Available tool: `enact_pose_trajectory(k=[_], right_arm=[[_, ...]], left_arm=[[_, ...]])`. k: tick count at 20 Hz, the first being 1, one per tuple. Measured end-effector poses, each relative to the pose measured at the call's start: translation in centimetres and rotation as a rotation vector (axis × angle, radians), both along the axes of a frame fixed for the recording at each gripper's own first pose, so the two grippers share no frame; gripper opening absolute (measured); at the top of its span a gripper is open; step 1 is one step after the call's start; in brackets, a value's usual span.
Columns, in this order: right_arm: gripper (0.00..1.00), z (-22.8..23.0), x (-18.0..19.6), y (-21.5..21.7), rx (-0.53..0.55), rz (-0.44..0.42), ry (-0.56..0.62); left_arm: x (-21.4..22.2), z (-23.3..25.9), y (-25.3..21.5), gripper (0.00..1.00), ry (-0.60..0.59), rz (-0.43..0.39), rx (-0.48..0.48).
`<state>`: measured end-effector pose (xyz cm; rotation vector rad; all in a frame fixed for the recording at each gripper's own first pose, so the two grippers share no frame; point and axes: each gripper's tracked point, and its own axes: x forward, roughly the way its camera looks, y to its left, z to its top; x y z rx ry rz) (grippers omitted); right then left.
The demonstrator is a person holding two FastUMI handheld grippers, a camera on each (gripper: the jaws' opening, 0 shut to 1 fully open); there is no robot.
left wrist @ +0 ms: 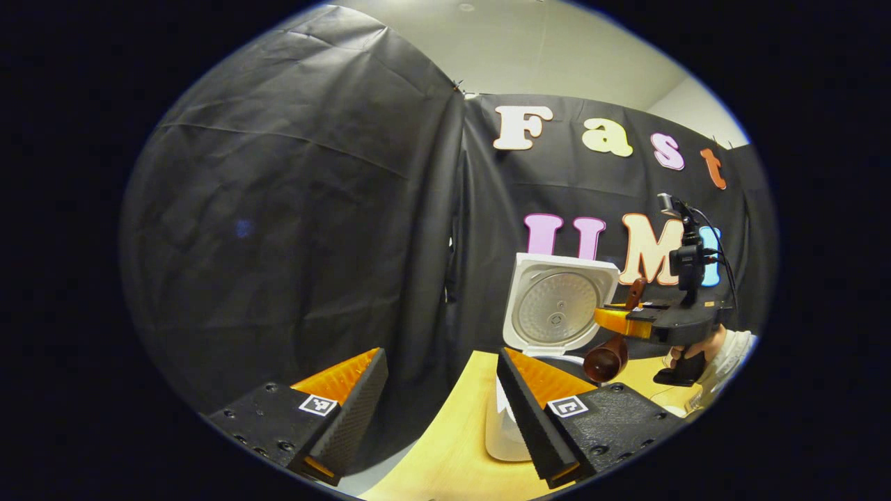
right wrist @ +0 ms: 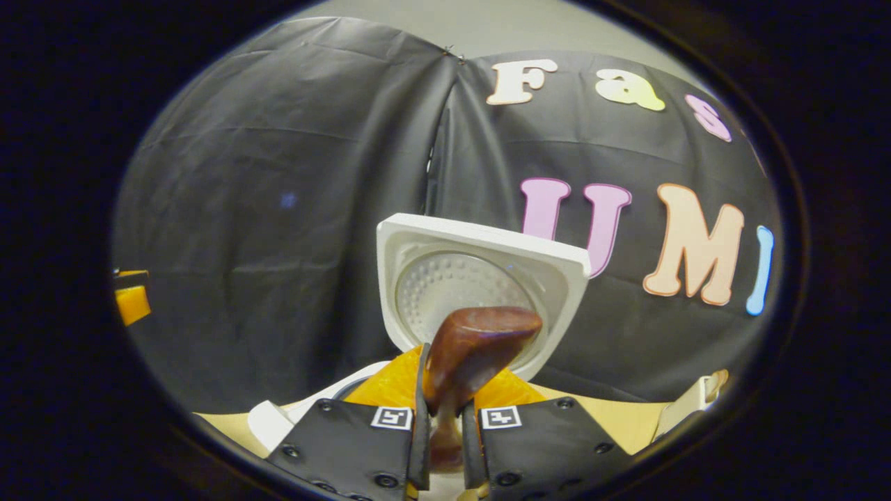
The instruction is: Close the left gripper, press the button to open the rice cooker; take a wooden spoon from the chopstick holder with the right hand, scoop a spoonful of rice and pour it into the rice cooker, then put the wooden spoon back into the chopstick holder.
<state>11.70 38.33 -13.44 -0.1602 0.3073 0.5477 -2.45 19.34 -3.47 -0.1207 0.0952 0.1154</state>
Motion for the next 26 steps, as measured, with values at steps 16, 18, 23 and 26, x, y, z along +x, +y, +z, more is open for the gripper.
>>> enact_pose_trajectory(k=[16, 18, 23, 26], right_arm=[[0.21, 4.8, -0.2, -23.1, 0.075, -0.316, 0.003], [0.2, 4.7, -0.6, -27.0, 0.067, -0.372, 0.005], [0.2, 4.1, -2.2, -36.6, 0.058, -0.509, 0.024], [0.2, 3.9, -3.1, -41.4, 0.042, -0.575, 0.027]], left_arm=[[4.0, 2.7, -11.7, 0.9, -0.041, -0.181, -0.003], [4.6, 3.2, -13.2, 0.9, -0.05, -0.203, 0.002], [5.6, 4.2, -17.0, 0.91, -0.068, -0.253, 0.006], [5.8, 4.6, -19.0, 0.9, -0.069, -0.277, 0.013]])
